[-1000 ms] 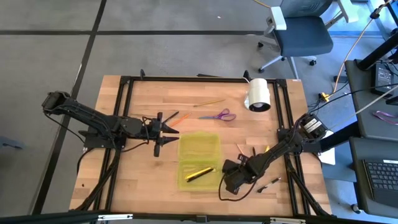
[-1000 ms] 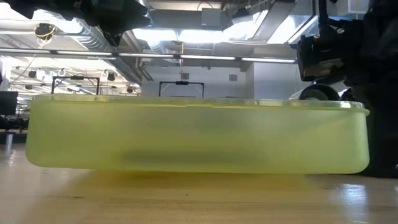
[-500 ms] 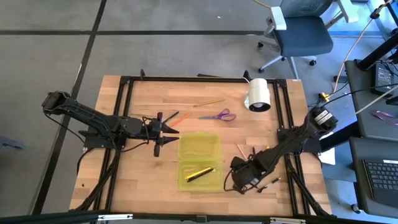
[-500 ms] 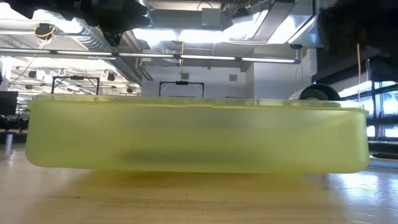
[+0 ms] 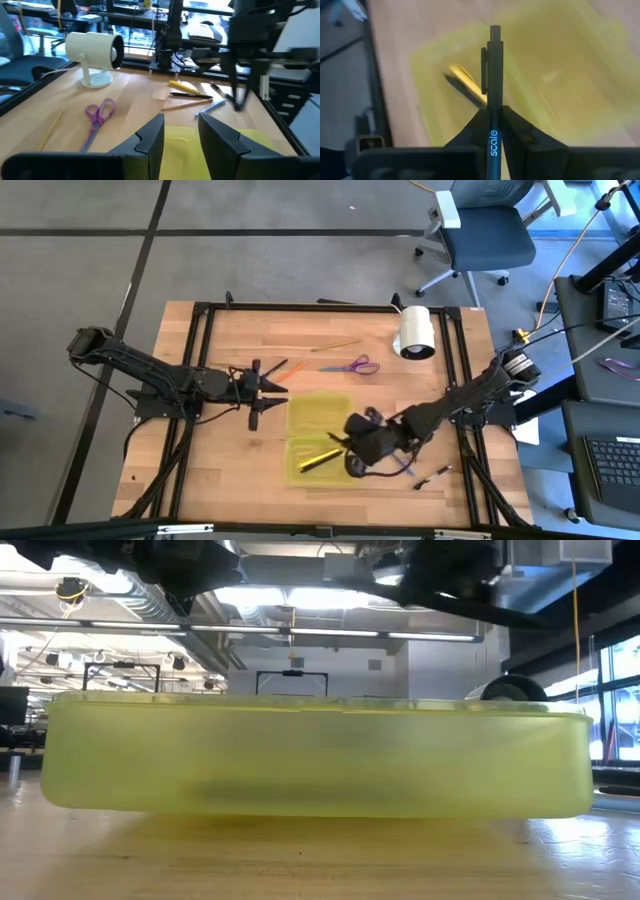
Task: Pick & place school supplies into a supply box
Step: Put the black pen into the yellow supply box
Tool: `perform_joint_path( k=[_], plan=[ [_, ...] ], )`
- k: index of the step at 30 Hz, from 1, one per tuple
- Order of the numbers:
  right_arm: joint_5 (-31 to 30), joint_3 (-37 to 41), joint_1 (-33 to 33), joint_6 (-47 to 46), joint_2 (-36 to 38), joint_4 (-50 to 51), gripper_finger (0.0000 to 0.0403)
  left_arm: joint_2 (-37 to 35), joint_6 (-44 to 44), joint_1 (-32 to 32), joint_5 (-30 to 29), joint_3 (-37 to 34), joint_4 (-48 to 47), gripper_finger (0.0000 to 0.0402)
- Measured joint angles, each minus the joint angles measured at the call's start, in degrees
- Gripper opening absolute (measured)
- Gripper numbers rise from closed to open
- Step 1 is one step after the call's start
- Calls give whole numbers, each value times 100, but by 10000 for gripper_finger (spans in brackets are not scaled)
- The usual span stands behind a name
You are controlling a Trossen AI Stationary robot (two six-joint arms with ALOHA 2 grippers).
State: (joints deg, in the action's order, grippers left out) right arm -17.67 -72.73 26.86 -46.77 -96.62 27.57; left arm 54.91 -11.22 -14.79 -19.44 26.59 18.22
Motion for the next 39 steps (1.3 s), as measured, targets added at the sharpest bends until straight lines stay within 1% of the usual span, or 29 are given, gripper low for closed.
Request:
perform_joint_path(
  k=[5,8,11,17,21,29,36,39],
  plan=[
    [506,-177,-338,1356,-496,-1088,34,0,0,0,-95,0,-23,115],
    [880,-326,-439,1786,-821,-1175,37,1,0,0,-94,0,-42,113],
    [1007,-484,-497,2101,-1161,-1194,38,0,-2,0,-94,0,-52,112],
    [1502,-736,-543,2197,-1832,-1234,40,1,-3,0,-94,0,-88,115],
    [1649,-785,-530,2182,-2046,-1194,40,1,-4,0,-92,0,-133,114],
    [1646,-787,-539,2162,-2040,-1129,41,1,-22,0,-92,0,-188,114],
    [1873,-600,-536,2192,-2039,-1083,41,1,-21,0,-90,0,-188,113],
    [1994,-562,-528,2544,-2040,-994,41,1,-21,0,-90,0,-190,112]
  ],
)
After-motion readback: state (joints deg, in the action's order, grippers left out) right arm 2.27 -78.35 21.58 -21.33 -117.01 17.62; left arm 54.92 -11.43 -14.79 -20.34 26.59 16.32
